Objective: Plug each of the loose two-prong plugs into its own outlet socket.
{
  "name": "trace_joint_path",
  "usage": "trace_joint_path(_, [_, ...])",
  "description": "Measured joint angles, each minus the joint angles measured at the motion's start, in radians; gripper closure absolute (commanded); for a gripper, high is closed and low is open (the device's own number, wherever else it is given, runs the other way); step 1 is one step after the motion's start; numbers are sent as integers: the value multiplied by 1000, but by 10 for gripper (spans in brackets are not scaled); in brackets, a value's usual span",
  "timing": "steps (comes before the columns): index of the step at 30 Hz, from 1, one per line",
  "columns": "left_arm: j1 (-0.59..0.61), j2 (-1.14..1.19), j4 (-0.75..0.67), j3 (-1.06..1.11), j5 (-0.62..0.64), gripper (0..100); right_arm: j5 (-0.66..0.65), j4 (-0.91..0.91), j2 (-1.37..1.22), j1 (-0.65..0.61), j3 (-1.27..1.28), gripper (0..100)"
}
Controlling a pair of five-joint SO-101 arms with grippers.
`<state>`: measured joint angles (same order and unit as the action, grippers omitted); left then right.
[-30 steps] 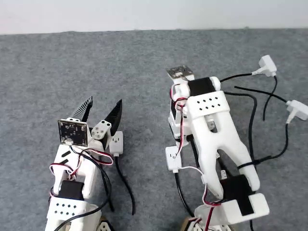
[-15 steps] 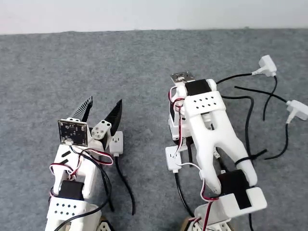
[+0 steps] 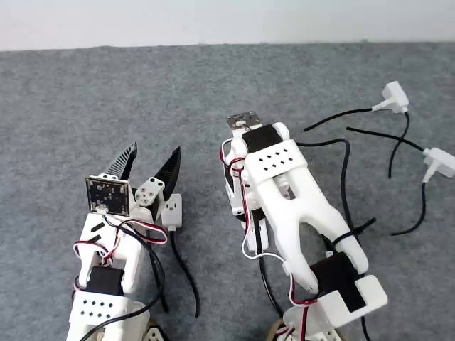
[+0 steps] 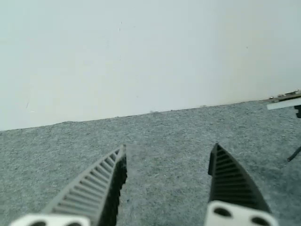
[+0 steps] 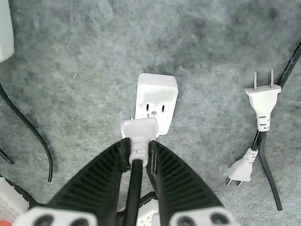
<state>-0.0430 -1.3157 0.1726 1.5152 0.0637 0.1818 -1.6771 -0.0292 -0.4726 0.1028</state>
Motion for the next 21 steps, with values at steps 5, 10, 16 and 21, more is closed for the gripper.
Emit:
trace_joint_path(5, [0, 0, 0, 0, 0, 725, 0, 0, -8, 0, 0, 990])
trace_joint_path(10, [0, 0, 0, 0, 0, 725, 0, 0, -8, 2, 0, 990])
trace_joint_path(16, [0, 0, 0, 0, 0, 725, 0, 0, -8, 15, 0, 990])
trace_joint_path(21, [0, 0, 0, 0, 0, 725, 0, 0, -8, 78, 12, 990])
